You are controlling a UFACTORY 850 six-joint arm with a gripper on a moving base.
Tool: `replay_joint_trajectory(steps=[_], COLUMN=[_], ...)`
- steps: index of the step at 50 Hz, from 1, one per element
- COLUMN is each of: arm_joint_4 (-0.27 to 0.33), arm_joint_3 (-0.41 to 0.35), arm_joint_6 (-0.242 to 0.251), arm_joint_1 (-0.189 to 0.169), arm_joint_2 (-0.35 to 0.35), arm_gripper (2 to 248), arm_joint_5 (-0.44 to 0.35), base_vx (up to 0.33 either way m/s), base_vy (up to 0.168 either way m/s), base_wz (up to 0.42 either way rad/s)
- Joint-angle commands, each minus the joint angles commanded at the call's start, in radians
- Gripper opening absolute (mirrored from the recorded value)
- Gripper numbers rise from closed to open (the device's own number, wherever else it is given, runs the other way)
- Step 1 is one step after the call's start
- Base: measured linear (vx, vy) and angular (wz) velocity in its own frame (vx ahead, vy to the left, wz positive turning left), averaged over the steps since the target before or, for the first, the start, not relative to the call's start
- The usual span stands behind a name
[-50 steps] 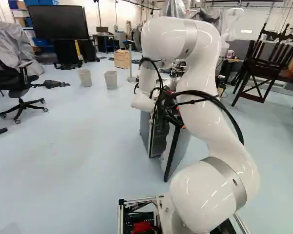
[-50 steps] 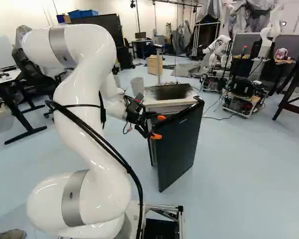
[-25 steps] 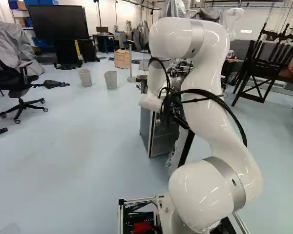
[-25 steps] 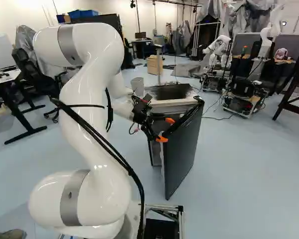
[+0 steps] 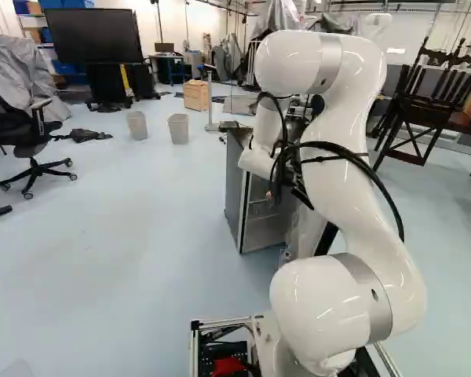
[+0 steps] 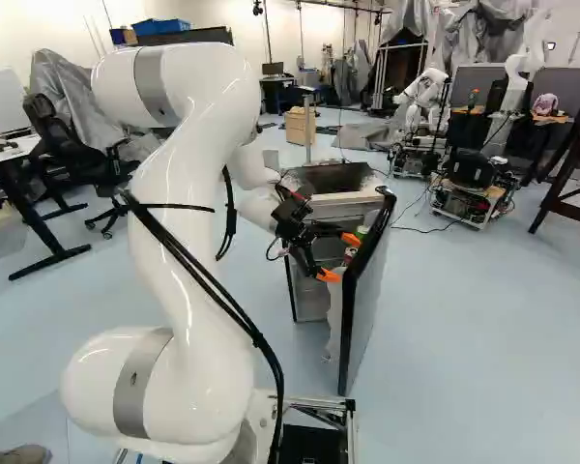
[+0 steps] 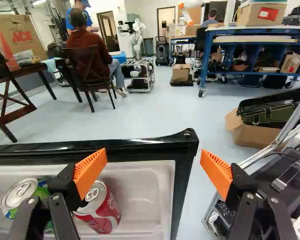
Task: Grab a drink from the fridge
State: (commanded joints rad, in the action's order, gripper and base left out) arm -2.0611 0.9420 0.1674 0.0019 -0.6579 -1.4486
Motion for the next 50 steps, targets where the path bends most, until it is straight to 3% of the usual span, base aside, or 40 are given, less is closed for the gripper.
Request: replay_joint_trajectory(steps=[50], arm_joint_4=[0.0], arm_joint_3=[0.111], arm_joint_6=[0.0], arm_joint_1=[-0.293], arm_joint_2=[-0.038], arm_gripper=[247], arm_joint_5=[0.0], base_vx=[0.0], base_vy=[0.0], base_wz=[0.0])
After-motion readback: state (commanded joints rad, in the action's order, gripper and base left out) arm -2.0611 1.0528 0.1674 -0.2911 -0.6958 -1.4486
